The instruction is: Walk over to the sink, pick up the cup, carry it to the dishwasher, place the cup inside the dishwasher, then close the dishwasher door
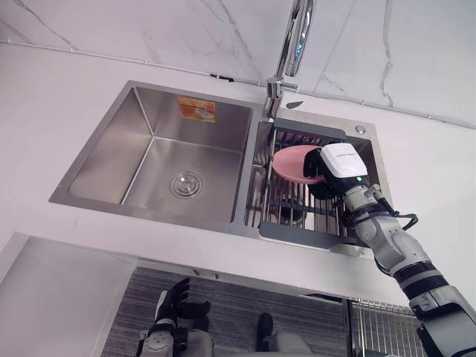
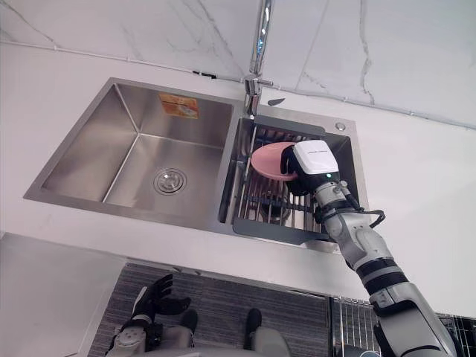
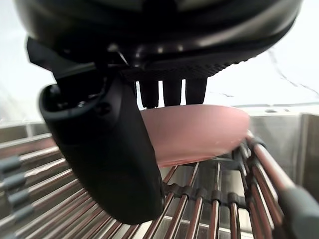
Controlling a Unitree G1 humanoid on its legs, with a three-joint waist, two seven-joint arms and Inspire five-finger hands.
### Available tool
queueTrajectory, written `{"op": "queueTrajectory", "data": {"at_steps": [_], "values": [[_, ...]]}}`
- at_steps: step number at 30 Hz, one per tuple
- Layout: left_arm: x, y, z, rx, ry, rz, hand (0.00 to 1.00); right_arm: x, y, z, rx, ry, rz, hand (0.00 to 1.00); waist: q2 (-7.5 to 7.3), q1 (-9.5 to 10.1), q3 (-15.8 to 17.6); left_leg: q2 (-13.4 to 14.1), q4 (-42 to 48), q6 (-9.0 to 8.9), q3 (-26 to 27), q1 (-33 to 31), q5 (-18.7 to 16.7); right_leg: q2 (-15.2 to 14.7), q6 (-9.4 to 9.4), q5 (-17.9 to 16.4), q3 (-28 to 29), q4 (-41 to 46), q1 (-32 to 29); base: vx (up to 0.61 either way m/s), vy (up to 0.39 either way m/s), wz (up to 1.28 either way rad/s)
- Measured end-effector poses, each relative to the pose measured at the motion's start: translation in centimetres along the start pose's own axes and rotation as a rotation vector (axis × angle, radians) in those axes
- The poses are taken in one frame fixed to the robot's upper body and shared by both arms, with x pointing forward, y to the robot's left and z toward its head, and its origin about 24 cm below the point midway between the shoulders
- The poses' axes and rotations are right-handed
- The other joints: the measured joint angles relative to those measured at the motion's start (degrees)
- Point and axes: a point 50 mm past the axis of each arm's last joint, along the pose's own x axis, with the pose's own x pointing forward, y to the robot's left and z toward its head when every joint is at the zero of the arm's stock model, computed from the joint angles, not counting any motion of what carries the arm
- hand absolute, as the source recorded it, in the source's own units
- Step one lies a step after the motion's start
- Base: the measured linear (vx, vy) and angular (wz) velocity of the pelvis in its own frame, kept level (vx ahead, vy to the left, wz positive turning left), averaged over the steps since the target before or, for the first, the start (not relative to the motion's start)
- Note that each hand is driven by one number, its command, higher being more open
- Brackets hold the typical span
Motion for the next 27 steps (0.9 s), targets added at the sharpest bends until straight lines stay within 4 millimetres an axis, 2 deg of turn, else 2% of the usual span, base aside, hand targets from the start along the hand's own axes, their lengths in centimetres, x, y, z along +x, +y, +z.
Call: {"op": "queueTrajectory", "data": {"at_steps": [7,15,22,27], "values": [[0.0,-0.1,0.0,-0.001,0.002,-0.001,0.9,0.0,-0.7,0.7,-0.046,-0.069,-0.01,0.3,-0.08,-0.11,0.0,0.1,-0.1,0.01,0.3,0.5,0.0,0.1,0.0,0.1,0.3,0.0,0.1,0.0,0.0,0.0],[0.0,0.0,-0.1,0.001,0.007,0.0,0.9,-1.3,-0.4,1.3,-0.038,-0.082,-0.02,0.3,-0.49,-0.2,-0.3,0.0,-0.1,0.1,0.9,1.0,0.1,0.0,0.09,0.3,0.9,0.0,0.4,-0.01,0.001,-0.03],[-0.1,0.2,-0.4,0.002,0.026,0.005,0.9,-2.3,-2.6,0.3,-0.047,-0.02,-0.146,0.3,-0.64,-0.99,-0.5,0.1,-1.2,0.01,1.2,1.9,0.9,0.0,0.08,0.7,1.3,0.0,0.6,-0.02,-0.002,-0.02],[-0.1,0.3,-1.0,0.007,0.049,0.01,0.9,-3.0,-2.8,0.8,-0.038,-0.038,-0.167,0.3,-0.88,-1.63,-1.4,0.4,-2.0,-0.05,1.5,2.9,1.0,0.2,0.04,0.7,1.6,-0.1,1.3,-0.03,-0.007,-0.03]]}}
